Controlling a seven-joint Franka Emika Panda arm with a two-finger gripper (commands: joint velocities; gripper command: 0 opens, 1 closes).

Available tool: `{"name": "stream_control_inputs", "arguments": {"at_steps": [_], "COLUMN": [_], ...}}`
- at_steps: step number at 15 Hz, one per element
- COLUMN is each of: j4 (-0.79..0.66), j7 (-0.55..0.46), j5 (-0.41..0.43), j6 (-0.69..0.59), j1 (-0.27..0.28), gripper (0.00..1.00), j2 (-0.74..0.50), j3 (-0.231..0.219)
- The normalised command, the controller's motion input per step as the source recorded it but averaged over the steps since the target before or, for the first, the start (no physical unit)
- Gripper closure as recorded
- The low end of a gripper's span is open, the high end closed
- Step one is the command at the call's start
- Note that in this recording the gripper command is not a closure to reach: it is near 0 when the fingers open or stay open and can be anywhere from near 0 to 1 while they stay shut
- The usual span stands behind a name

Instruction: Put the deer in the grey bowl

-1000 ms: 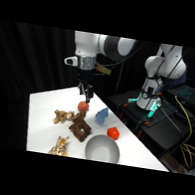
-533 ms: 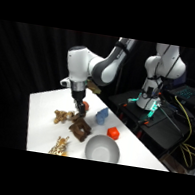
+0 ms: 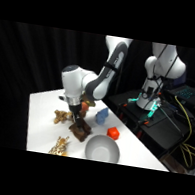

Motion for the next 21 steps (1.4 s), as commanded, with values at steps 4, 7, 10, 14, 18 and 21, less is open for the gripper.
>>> {"name": "stream_control_inputs", "arguments": {"at_steps": [4, 7, 10, 14, 18, 21], "j4": [0.13, 0.09, 0.05, 0.02, -0.02, -0.18], "j7": [0.08, 0.07, 0.09, 0.07, 0.01, -0.02], "j5": [0.140, 0.155, 0.119, 0.103, 0.141, 0.155], "j6": [0.05, -0.04, -0.11, -0.13, -0.17, -0.33], "j1": [0.013, -0.001, 0.021, 0.035, 0.006, -0.010], "gripper": [0.00, 1.00, 1.00, 0.74, 0.58, 0.58], "j2": [0.20, 0.08, -0.03, -0.08, -0.16, -0.50], "j3": [0.032, 0.045, 0.009, 0.000, 0.051, 0.069]}}
